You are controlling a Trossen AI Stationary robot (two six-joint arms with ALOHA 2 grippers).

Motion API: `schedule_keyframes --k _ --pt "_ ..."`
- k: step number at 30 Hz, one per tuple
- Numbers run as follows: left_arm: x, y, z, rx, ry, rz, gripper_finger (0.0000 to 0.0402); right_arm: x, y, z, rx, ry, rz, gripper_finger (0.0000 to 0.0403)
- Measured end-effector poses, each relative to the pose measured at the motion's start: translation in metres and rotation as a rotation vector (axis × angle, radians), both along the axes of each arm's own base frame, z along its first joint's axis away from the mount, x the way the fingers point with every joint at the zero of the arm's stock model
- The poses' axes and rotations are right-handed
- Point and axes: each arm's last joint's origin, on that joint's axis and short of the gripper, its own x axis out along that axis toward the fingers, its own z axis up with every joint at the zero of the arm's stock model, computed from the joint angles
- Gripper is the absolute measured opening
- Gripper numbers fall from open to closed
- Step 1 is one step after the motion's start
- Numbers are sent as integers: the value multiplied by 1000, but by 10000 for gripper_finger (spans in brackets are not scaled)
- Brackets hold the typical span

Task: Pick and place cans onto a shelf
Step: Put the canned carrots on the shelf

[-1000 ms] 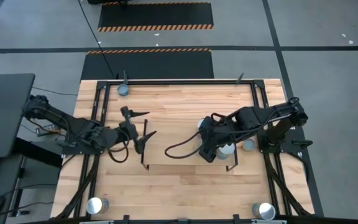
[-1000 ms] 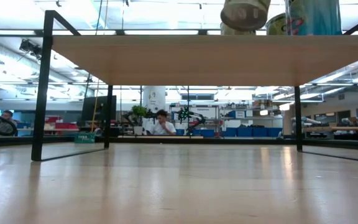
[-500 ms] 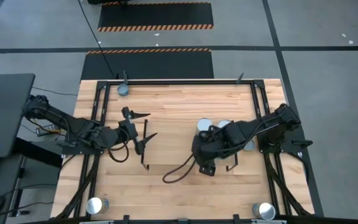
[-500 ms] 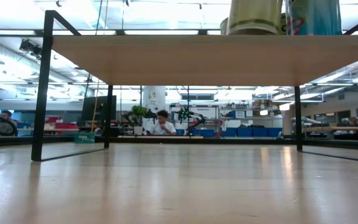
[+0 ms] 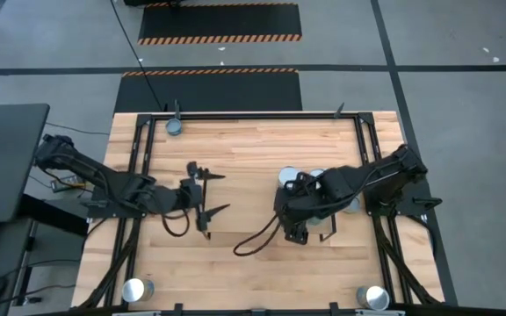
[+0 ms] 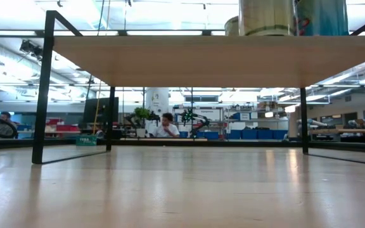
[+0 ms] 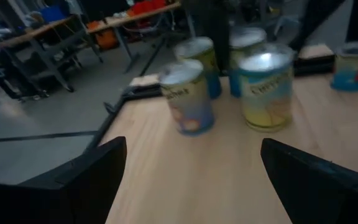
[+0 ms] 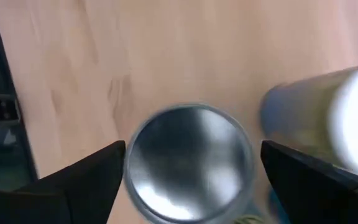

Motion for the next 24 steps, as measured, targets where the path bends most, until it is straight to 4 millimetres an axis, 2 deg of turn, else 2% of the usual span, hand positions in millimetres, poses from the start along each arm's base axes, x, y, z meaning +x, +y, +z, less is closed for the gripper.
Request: schedule_keyframes --k 5,10,13,16,20,24 --pt "21 -14 -19 -12 12 -12 378 -22 -2 29 -85 -138 -12 374" --pt "34 -28 -32 -14 5 -29 378 -38 24 37 -166 -211 108 373" --pt "37 -34 -35 -20 -9 -42 378 -44 44 32 -211 -220 202 373" --pt "39 -37 -36 -22 -18 -44 378 -47 58 17 -231 -203 266 373" --pt "39 -38 -36 -33 -28 -41 378 -45 71 -5 -135 -152 308 373" --pt "37 -42 -36 -66 -35 -49 378 -43 81 -17 -53 -151 352 373"
